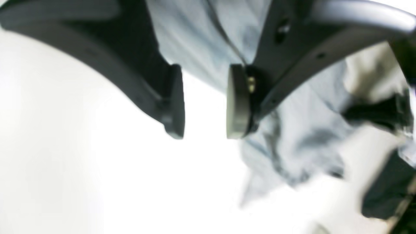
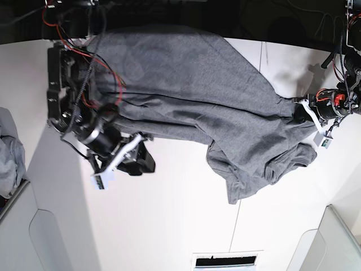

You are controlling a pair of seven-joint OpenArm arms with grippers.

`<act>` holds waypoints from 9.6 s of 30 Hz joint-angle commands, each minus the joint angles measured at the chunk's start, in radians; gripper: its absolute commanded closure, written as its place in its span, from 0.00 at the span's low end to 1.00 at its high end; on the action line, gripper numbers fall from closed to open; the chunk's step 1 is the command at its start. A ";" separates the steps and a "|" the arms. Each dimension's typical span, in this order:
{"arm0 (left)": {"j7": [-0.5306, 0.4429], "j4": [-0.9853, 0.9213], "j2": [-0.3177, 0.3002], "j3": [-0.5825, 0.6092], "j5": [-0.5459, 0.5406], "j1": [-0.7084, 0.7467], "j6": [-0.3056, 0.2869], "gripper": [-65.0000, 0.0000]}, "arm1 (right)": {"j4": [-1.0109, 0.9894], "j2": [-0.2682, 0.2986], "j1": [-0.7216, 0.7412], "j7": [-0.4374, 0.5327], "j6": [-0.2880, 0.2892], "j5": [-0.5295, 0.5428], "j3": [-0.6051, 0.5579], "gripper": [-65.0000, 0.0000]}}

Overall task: Layout the t-shirt on the table in an organized manner, then fold the t-shirt properly
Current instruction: 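Grasp the shirt with both grippers and lift it to straighten, then drag the held shirt edge with the right gripper across the table, then pull the shirt taut between both grippers, spreading the body flat, then lift the shirt with both grippers and shake it out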

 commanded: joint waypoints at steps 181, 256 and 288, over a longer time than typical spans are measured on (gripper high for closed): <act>0.031 0.055 -0.028 -0.037 0.087 -0.047 0.203 0.75 | -0.819 0.118 0.459 0.401 -0.383 -0.430 -0.101 1.00; 0.351 0.039 0.053 0.233 -0.494 -0.142 -0.129 0.75 | -0.769 -0.019 0.427 0.395 -0.073 -0.479 -0.118 1.00; 0.122 -0.301 0.283 0.465 0.053 -0.561 0.048 0.75 | -0.235 0.217 -0.048 0.342 0.021 -0.230 -0.160 1.00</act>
